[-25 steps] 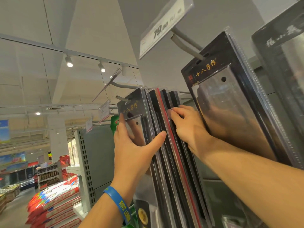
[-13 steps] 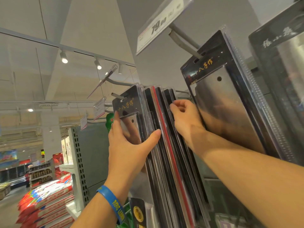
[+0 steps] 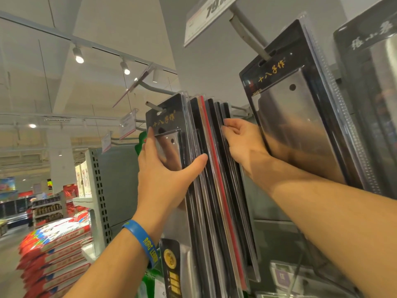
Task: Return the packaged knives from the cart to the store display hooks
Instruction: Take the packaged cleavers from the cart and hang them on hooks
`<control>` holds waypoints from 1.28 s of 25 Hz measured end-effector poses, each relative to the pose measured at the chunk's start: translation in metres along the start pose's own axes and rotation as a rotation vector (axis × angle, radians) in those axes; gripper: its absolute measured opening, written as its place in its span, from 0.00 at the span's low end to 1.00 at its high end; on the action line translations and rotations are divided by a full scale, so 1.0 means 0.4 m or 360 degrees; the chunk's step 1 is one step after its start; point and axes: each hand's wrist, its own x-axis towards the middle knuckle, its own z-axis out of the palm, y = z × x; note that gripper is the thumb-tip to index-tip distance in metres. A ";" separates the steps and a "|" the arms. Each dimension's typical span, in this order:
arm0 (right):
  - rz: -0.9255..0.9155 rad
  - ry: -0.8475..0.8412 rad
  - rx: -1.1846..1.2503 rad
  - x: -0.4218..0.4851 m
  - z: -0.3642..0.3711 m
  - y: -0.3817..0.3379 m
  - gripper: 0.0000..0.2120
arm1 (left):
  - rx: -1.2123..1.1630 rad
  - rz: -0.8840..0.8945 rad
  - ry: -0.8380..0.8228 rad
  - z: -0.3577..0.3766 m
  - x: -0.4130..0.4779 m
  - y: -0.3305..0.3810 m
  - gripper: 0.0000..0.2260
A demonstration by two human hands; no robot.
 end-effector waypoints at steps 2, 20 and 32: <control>-0.0038 0.0146 -0.0031 -0.010 0.000 -0.003 0.10 | -0.0012 0.0008 -0.0004 -0.002 -0.002 0.000 0.55; -0.0693 -0.0023 0.0048 -0.360 -0.089 -0.210 0.19 | -0.0773 0.0656 0.0213 0.037 -0.162 0.101 0.06; -0.0296 0.0428 -0.1278 -0.405 -0.289 -0.160 0.35 | -0.0856 -0.0120 -0.0570 0.188 -0.204 0.169 0.45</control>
